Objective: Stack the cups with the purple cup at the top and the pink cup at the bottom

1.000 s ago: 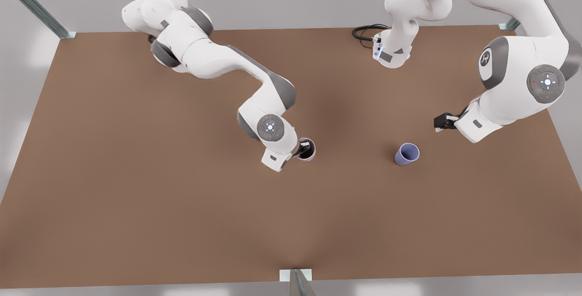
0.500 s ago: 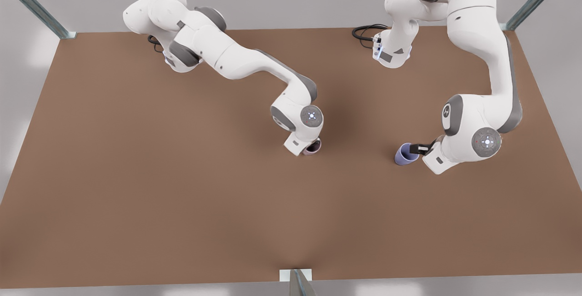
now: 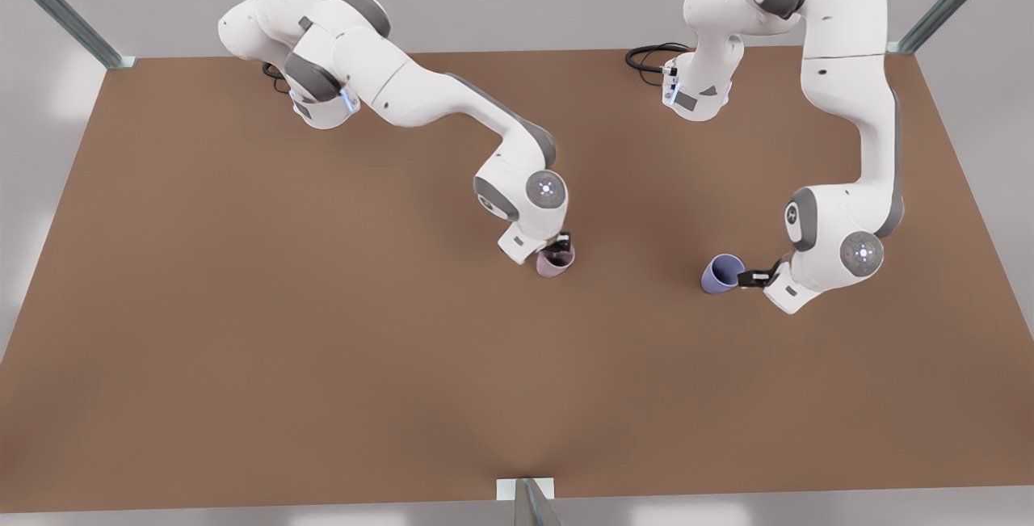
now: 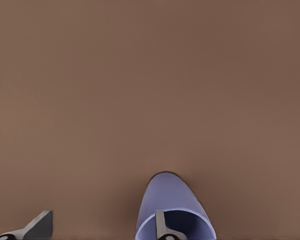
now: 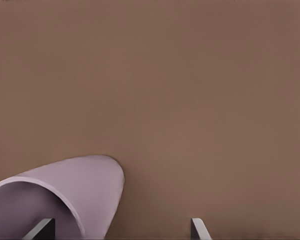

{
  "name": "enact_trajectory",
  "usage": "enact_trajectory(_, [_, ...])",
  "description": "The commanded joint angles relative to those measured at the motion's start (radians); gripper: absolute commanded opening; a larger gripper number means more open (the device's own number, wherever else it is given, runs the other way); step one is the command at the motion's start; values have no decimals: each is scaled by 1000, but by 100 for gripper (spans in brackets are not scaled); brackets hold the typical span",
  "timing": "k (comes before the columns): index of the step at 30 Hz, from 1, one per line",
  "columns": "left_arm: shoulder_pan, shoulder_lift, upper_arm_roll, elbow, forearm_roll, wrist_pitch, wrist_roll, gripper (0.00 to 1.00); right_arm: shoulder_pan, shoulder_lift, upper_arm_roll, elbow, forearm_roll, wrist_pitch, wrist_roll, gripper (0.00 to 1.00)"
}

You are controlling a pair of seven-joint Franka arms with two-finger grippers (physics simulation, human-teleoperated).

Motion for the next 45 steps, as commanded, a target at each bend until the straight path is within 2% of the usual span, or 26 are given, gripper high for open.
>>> enact_trajectory(1, [0, 11, 0, -6, -4, 37, 46, 100, -3, -6, 1, -5, 4, 10, 68, 100])
enact_trajectory(9, [0, 9, 0, -15, -2, 25, 46, 100, -21, -26, 2, -11, 6, 9, 54, 100])
enact_trajectory(10, [0, 8, 1, -12, -2, 28, 46, 100, -72, -28, 54, -11, 6, 9, 54, 100])
enact_trajectory(12, [0, 6, 1, 19, -5, 28, 29, 100, -242, -25, 232, -28, 6, 12, 56, 100])
enact_trajectory(13, [0, 5, 1, 57, -7, 19, 22, 100, -312, -34, 287, -46, 4, 10, 50, 100])
enact_trajectory(14, [0, -1, 1, 86, -13, 5, 14, 100, -439, -107, 344, -133, 3, 10, -19, 100])
enact_trajectory(15, [0, -12, 1, 86, -37, -4, 11, 100, -570, -230, 353, -267, 3, 10, -145, 100])
enact_trajectory(19, [-1, -43, 1, 57, -27, -196, 37, 100, -881, -457, 353, -500, 4, -8, -596, 100])
enact_trajectory(20, [-6, -80, 1, 23, -25, -224, 37, 100, -981, -483, 353, -487, 6, -40, -717, 100])
enact_trajectory(22, [-6, -81, 1, -23, -25, -204, 32, 100, -1159, -517, 415, -375, 77, -126, -816, 100])
enact_trajectory(24, [-6, -75, 0, -61, -25, -159, 31, 100, -1165, -510, 398, -128, 77, -461, -822, 100])
enact_trajectory(25, [-9, -75, 0, -84, -25, -136, 31, 100, -1162, -511, 367, -36, 75, -528, -825, 100])
enact_trajectory(26, [-11, -69, -2, -86, -25, -124, 31, 100, -1169, -519, 360, -8, 86, -665, -820, 100])
enact_trajectory(27, [-11, -60, 0, -87, -25, -107, 31, 100, -1210, -539, 364, -31, 74, -608, -823, 100])
enact_trajectory(28, [-11, -48, 0, -86, -25, -76, 31, 100, -1277, -575, 369, -145, 74, -516, -832, 100])
enact_trajectory(30, [-11, -41, 0, -87, -27, -53, 31, 100, -1285, -648, 369, -354, 77, -331, -854, 100])
enact_trajectory(31, [-11, -40, 0, -87, -28, -52, 31, 100, -1284, -669, 370, -402, 80, -283, -851, 100])
enact_trajectory(35, [-11, -28, -2, -101, -33, -17, 31, 100, -1274, -625, 369, -330, 80, -321, -862, 100])
enact_trajectory(41, [-11, -8, -5, -141, -37, 59, 31, 100, -1270, -622, 364, -325, 81, -317, -865, 100])
enact_trajectory(42, [-11, -5, -11, -147, -39, 72, 28, 94, -1271, -620, 364, -325, 83, -317, -865, 100])
enact_trajectory(43, [-11, -6, -19, -147, -39, 71, 17, 68, -1271, -622, 364, -325, 83, -315, -865, 100])
enact_trajectory(44, [-11, -8, -20, -145, -39, 65, 16, 48, -1268, -622, 364, -325, 83, -315, -865, 100])
enact_trajectory(45, [-11, -9, -25, -145, -39, 60, 16, 41, -1268, -622, 364, -325, 83, -314, -865, 100])
